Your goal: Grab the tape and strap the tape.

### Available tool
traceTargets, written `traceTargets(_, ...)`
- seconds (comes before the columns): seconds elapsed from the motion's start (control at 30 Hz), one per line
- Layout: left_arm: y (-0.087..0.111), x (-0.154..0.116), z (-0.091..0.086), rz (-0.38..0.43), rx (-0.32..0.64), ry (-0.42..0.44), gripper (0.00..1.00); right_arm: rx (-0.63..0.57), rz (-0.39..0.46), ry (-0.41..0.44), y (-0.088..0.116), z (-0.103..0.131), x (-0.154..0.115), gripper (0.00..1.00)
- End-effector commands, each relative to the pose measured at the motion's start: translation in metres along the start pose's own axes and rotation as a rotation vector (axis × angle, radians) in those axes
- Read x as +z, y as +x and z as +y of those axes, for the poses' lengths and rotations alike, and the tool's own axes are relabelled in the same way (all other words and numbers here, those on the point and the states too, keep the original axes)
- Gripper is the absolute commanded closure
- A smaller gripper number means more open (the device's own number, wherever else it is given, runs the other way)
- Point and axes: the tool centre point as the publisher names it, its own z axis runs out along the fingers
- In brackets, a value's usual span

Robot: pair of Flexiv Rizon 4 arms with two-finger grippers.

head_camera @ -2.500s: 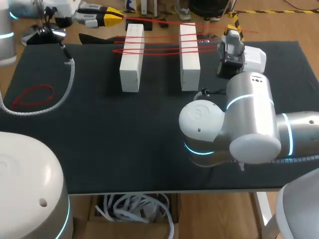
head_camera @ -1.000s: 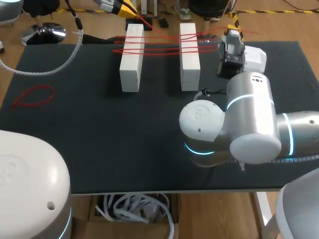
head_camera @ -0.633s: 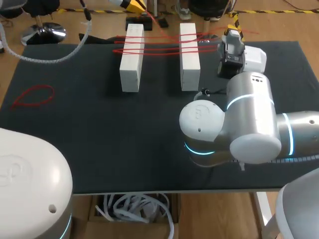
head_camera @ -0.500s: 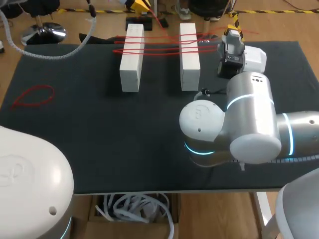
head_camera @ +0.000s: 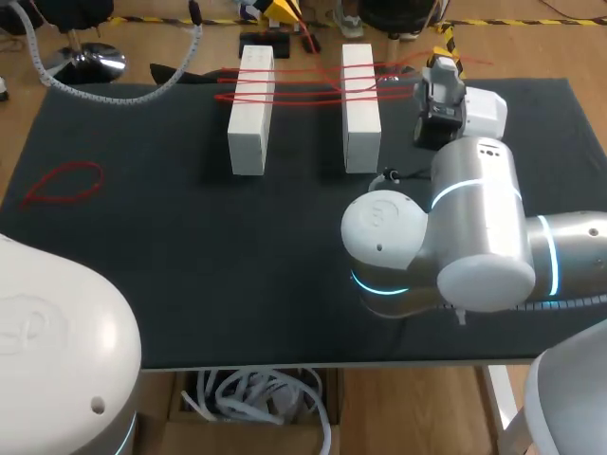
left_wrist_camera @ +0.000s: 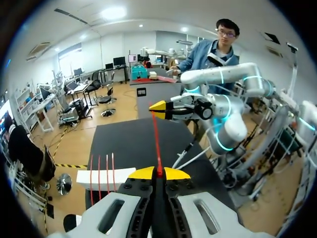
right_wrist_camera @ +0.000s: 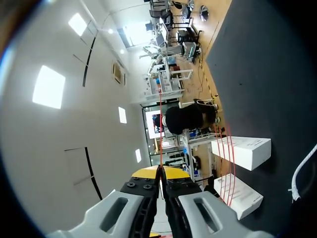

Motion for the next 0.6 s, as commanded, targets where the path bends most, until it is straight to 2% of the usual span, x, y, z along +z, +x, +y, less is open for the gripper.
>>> traceTargets(0.03, 0.0209, -0.0028, -0.0018, -0.091, -0.004, -0.012, 1.00, -0.002, -0.008, 0.001, 0.0032, 0.0010, 0.0001, 1.00)
traceTargets(0.6, 0.0256, -0.0022, -0.0055, -0.121, 0.000, -0.017, 1.00, -0.002, -0.008, 0.001, 0.0032, 0.0010, 0.0001, 1.00)
